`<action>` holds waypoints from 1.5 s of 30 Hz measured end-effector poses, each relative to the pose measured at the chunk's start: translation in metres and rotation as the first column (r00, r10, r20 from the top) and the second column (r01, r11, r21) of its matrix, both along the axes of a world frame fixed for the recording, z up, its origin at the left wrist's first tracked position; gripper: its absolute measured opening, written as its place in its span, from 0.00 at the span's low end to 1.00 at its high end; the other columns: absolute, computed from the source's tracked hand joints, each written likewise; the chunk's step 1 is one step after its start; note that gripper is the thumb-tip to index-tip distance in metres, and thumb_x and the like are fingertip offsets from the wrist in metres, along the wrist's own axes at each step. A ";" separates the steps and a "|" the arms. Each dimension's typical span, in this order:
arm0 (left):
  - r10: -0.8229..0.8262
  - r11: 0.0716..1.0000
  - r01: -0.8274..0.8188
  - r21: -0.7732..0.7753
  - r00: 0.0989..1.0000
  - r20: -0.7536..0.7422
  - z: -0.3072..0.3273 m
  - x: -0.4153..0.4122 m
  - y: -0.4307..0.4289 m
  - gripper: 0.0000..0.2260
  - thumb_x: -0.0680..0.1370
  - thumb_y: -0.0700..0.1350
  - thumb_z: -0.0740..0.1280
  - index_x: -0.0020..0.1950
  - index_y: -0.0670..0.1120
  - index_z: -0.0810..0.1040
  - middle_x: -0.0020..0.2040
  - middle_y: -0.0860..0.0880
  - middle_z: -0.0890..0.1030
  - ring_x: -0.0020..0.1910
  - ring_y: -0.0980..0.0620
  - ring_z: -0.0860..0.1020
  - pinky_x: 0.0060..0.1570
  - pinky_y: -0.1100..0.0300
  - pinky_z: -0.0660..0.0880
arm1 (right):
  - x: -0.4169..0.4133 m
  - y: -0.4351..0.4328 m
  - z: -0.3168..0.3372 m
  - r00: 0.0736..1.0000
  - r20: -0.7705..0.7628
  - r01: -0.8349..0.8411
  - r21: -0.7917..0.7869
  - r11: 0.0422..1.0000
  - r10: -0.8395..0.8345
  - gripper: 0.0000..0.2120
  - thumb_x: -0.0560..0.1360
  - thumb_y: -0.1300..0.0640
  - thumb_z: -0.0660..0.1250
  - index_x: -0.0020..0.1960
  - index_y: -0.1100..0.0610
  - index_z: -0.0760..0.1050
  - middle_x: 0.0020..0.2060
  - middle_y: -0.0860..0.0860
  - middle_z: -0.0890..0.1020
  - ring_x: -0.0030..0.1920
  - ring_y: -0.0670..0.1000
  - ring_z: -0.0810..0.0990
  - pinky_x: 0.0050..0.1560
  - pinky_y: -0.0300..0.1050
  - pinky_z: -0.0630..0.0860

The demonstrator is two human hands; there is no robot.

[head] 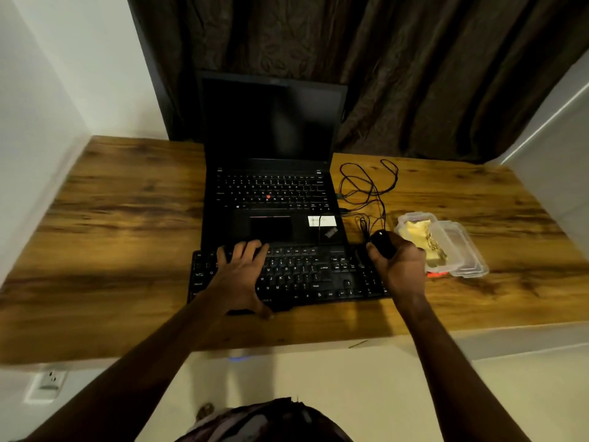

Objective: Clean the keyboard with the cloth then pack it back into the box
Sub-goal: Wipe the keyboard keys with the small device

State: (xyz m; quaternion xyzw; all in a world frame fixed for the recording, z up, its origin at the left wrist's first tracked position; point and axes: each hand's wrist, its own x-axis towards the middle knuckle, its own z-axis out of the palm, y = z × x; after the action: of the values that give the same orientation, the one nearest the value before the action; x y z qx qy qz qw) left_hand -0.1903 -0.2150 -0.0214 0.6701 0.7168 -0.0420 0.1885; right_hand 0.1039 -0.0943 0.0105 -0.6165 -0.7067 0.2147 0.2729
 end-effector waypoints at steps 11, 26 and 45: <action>-0.006 1.000 0.006 0.006 1.000 0.009 -0.003 -0.001 0.000 0.69 0.53 0.76 0.73 0.81 0.47 0.42 0.78 0.46 0.48 0.77 0.42 0.48 0.71 0.32 0.43 | -0.051 -0.021 0.014 0.997 -0.044 -0.073 -0.055 0.996 0.070 0.16 0.74 0.48 0.73 0.58 0.54 0.80 0.48 0.51 0.85 0.48 0.47 0.83 0.50 0.42 0.82; -0.001 1.000 0.001 -0.002 1.000 0.000 -0.005 -0.001 0.003 0.69 0.52 0.76 0.73 0.81 0.48 0.42 0.78 0.47 0.48 0.77 0.43 0.49 0.73 0.32 0.45 | -0.049 -0.024 0.013 0.995 -0.061 -0.086 -0.029 0.996 0.084 0.11 0.74 0.51 0.73 0.55 0.54 0.81 0.44 0.46 0.83 0.42 0.40 0.80 0.41 0.22 0.71; 0.010 1.000 -0.010 -0.010 1.000 -0.014 -0.005 0.000 0.001 0.69 0.53 0.75 0.74 0.81 0.49 0.41 0.79 0.47 0.47 0.77 0.43 0.48 0.73 0.31 0.44 | -0.010 -0.028 0.008 0.995 -0.096 -0.011 -0.016 1.000 0.009 0.16 0.74 0.50 0.73 0.59 0.56 0.79 0.51 0.48 0.82 0.52 0.47 0.80 0.50 0.26 0.74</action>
State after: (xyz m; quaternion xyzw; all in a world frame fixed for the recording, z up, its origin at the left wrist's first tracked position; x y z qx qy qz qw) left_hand -0.1901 -0.2140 -0.0261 0.6652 0.7211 -0.0496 0.1871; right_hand 0.0943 -0.1225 0.0183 -0.6042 -0.6941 0.2513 0.3001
